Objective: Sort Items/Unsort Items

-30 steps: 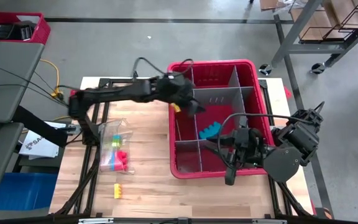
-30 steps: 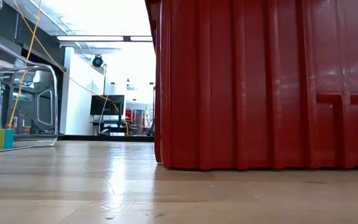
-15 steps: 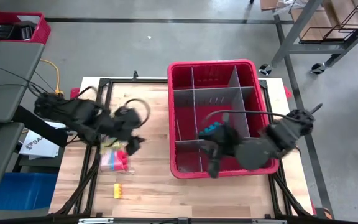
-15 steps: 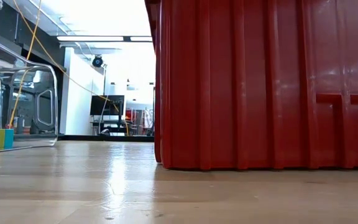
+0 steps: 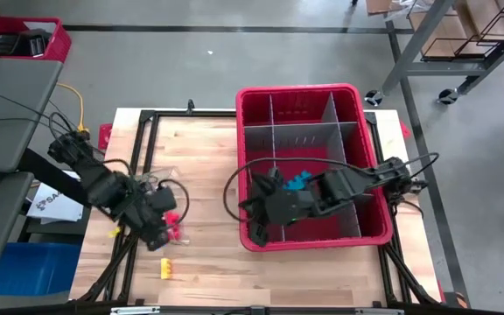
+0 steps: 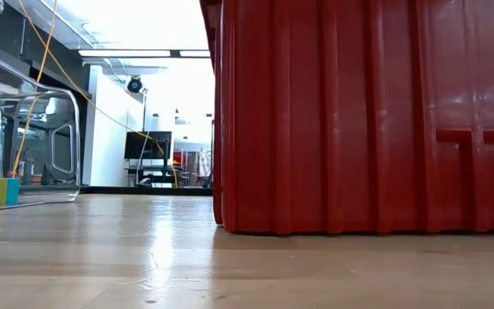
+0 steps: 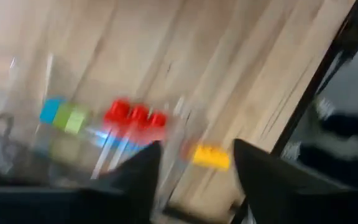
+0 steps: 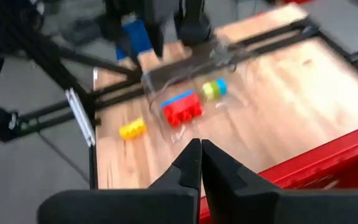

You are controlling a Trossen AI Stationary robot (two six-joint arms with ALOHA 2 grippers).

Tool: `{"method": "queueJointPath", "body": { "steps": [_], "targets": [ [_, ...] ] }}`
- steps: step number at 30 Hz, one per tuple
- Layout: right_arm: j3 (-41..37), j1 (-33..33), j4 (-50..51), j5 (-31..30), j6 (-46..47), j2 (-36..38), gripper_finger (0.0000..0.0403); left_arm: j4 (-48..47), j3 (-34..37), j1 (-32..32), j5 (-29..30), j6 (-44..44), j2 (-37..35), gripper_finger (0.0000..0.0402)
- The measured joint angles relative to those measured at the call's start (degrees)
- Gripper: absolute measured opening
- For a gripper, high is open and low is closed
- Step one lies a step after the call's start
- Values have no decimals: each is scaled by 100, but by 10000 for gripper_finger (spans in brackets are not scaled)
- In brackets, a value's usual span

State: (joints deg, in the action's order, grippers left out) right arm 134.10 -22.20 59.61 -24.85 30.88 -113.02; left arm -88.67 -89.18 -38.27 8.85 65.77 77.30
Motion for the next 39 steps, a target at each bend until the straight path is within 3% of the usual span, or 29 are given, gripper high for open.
{"method": "queueJointPath", "body": {
  "steps": [4, 6, 10, 14, 27, 31, 39],
  "targets": [
    [0, 55, 94, 286, 4, -138, 6, -99, 188, -264, -308, 101, 156, 47],
    [0, 55, 93, 302, -25, -122, 2, 4, 220, -345, -373, 35, 262, 16],
    [9, 1, 217, 306, 1, -82, 1, -130, 241, -618, -709, 94, 581, 2],
    [7, -40, 478, 324, 90, -95, 0, -152, 259, -813, -806, 821, 863, 1],
    [7, -147, 575, 401, 159, -128, 0, -165, 664, -926, -424, 2929, 1386, 0],
    [7, -178, 575, 428, 132, -126, 0, -61, 694, -712, -165, 2795, 1392, 0],
    [7, -300, 579, 432, 164, -69, 0, 932, 694, 137, 809, 1629, 1436, 0]
  ]
}}
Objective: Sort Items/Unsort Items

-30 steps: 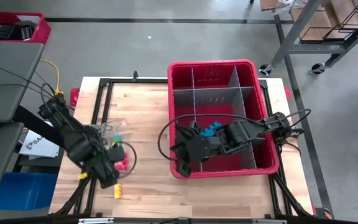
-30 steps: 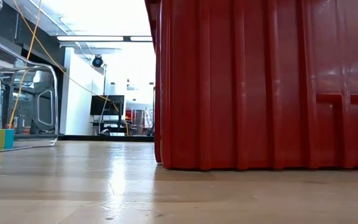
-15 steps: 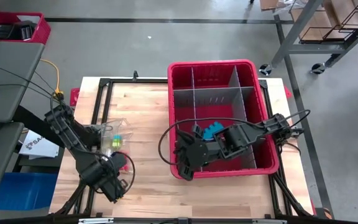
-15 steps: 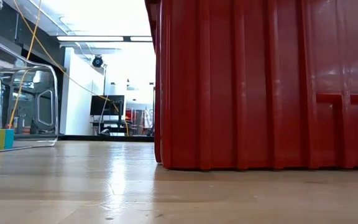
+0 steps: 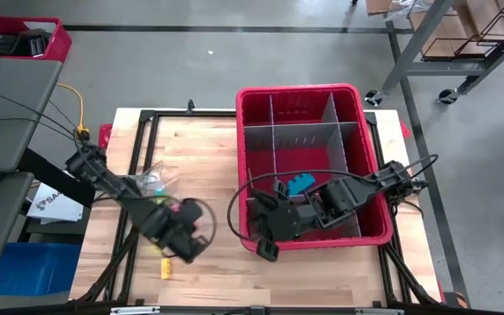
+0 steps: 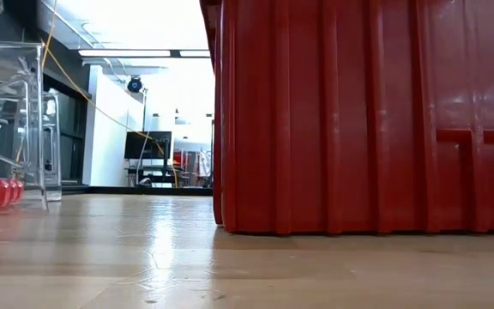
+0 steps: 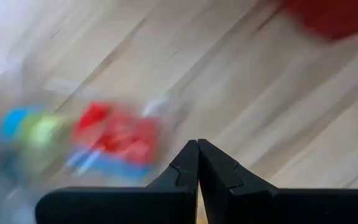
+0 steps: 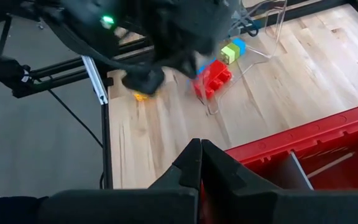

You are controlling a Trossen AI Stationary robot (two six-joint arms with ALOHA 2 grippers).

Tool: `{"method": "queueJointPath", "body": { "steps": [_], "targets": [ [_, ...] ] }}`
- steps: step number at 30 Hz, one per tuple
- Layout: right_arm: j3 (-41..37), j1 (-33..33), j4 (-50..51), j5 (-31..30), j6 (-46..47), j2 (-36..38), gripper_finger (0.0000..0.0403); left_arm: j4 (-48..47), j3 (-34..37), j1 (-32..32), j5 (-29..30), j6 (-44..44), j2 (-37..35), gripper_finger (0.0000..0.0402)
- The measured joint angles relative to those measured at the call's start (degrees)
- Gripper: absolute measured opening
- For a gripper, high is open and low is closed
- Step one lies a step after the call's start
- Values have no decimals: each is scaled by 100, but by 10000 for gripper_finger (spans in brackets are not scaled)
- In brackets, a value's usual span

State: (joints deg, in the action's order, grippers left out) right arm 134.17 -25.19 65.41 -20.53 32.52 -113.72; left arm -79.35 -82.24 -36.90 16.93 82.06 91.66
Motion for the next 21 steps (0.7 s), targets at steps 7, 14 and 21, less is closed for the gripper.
{"method": "queueJointPath", "body": {
  "steps": [7, 14, 21],
  "targets": [
    [0, -35, 9, -25, 34, 67, 0, 1022, -450, 712, 290, -1771, 89, 0],
    [0, -35, 9, -205, 108, 75, 0, -907, -940, 741, 465, -1797, -311, 0],
    [0, 24, -58, -180, 270, 2, 0, -777, -418, 537, -1259, -1627, -464, 0]
  ]
}}
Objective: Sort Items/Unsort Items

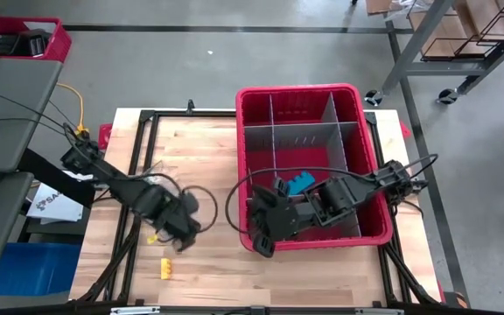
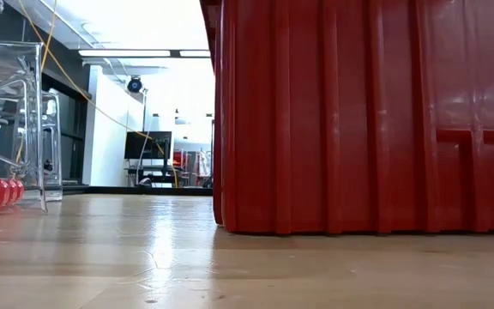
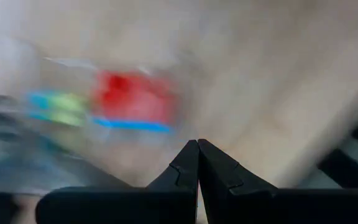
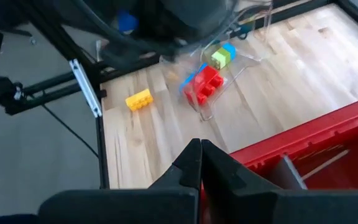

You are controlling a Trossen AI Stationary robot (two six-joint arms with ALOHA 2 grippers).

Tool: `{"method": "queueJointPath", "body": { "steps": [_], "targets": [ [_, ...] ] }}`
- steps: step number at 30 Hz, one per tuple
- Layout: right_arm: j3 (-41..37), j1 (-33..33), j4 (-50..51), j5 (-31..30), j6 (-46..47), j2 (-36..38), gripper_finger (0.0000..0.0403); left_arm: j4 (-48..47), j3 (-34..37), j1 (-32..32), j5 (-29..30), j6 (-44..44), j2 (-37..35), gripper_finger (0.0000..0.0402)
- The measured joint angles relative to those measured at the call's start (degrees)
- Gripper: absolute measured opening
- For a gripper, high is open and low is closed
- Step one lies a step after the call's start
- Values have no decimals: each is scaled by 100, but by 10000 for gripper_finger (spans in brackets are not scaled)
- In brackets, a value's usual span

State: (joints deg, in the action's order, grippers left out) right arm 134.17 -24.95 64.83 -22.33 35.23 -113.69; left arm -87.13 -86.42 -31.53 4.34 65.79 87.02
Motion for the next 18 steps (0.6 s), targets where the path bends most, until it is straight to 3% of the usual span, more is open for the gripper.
{"method": "queueJointPath", "body": {
  "steps": [4, 8, 18],
  "targets": [
    [-9, 45, 61, 26, -26, -113, 0, 25, -101, -463, -1397, 204, -93, 0],
    [-9, 156, 39, 5, -63, -146, 0, -282, -25, -1119, -2312, 1065, -65, 0],
    [-9, 247, -71, 54, -212, -166, 0, -295, 1380, -2347, -1003, 4793, -67, 0]
  ]
}}
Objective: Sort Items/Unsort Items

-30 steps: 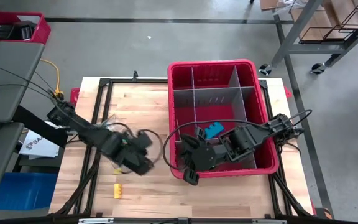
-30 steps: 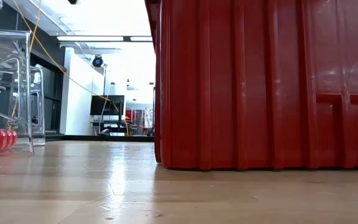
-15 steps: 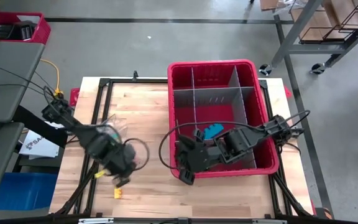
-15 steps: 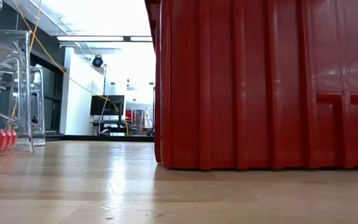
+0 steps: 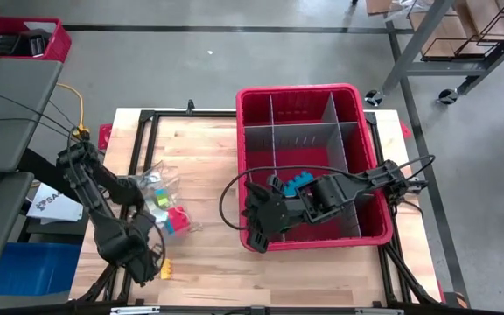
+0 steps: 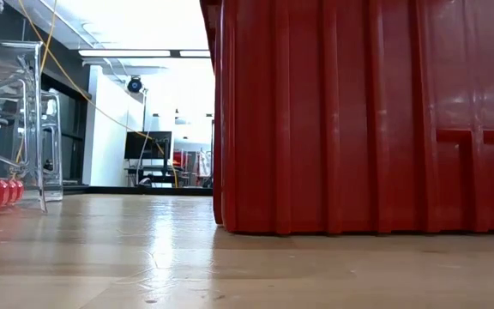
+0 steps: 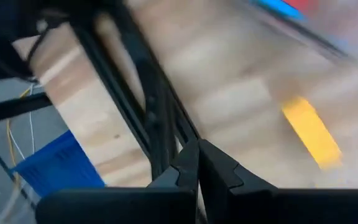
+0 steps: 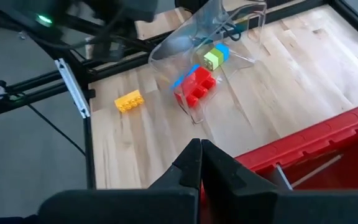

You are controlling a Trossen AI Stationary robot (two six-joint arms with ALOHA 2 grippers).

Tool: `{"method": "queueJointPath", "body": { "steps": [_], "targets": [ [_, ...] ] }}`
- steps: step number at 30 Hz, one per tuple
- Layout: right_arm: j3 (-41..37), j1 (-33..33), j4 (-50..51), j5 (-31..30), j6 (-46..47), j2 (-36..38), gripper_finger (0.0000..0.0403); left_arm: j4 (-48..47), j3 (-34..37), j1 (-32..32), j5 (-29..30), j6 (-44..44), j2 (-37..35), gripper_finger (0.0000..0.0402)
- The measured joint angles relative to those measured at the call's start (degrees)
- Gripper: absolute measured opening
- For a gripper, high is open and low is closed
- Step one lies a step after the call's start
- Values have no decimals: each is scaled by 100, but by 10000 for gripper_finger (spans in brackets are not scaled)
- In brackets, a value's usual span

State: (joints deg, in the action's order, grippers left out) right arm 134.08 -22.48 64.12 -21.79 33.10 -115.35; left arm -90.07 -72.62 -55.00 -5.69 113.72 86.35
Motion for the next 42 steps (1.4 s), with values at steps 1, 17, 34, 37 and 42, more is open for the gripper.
{"method": "queueJointPath", "body": {
  "steps": [1, 17, 34, 37, 42],
  "targets": [
    [0, 0, -25, 34, -9, 0, 0, 5, 163, -53, 68, 325, 0, 0],
    [1, -7, -141, 286, 50, 0, 0, 44, 1851, 868, 1990, 1189, -13, 0],
    [4, 25, -148, 225, 169, 0, 0, 876, -336, 935, 3794, -2712, -692, 0],
    [11, 296, -338, 470, 292, -30, 0, -71, -810, 1083, 4538, -2306, -1030, 0],
    [15, 1195, -1060, 1535, 321, -322, 0, -53, -504, 1993, 4399, -2188, -1854, 0]
  ]
}}
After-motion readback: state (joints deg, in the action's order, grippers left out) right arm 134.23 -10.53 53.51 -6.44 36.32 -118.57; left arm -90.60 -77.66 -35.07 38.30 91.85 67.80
